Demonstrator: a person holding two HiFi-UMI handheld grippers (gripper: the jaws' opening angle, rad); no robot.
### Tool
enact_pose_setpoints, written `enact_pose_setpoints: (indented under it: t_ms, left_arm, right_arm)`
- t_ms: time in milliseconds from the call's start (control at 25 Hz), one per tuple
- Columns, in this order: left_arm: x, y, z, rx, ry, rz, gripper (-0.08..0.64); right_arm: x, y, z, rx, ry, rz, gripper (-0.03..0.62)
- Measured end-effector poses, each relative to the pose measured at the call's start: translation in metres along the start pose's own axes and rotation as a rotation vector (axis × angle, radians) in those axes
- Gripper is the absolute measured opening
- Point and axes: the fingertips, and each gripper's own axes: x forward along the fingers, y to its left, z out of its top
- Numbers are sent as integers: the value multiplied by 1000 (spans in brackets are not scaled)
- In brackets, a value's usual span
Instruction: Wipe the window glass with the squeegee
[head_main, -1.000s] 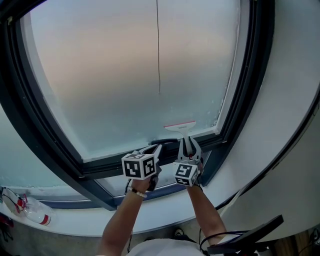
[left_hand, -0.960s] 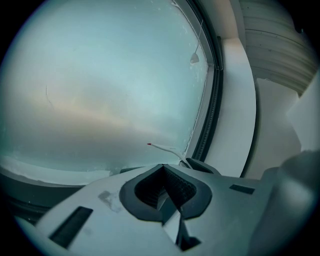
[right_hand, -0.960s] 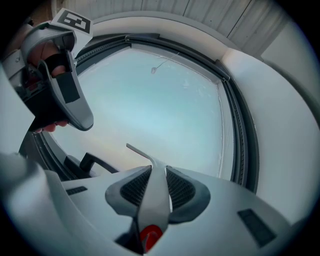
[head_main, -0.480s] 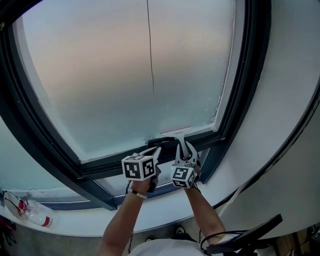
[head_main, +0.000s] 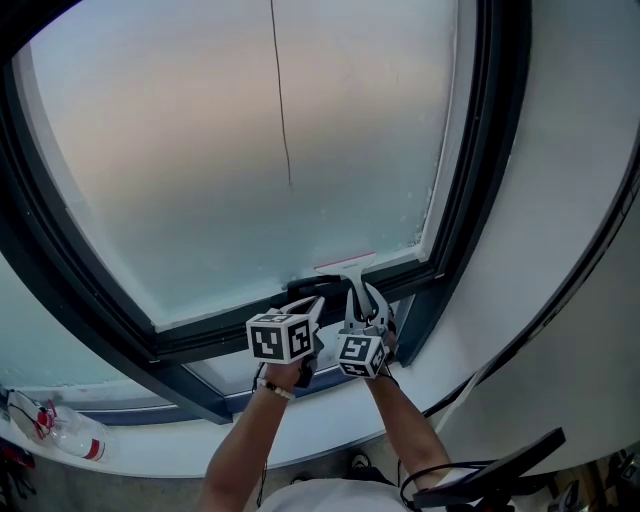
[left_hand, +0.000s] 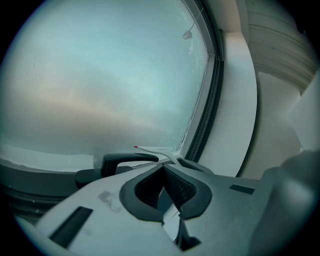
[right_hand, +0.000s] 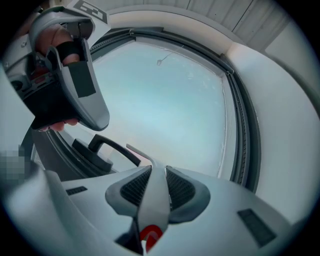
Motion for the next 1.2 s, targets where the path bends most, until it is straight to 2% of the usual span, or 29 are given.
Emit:
enact_pose_setpoints:
  t_ms: [120,560,800,960,1200]
  left_arm:
    - [2,-6,10,10,-7,-7,-2]
    - [8,-77,110,171,-125,-110,-2]
    - [15,-111,165,243,-184,-142,-2]
    - [12,-128,208,293,-231,-147,-2]
    - [-1,-157,281,392,-334,-129,-2]
  right_arm:
    - [-2,-15,16,-12,-36,-18,84]
    - [14,-142,143,-56,-265,-191,84]
    - [25,-188,195,-62,-338,-232,84]
    - [35,-221,238,-51,-390,-262,84]
    - [52,-283,322,-29,-490,-305,84]
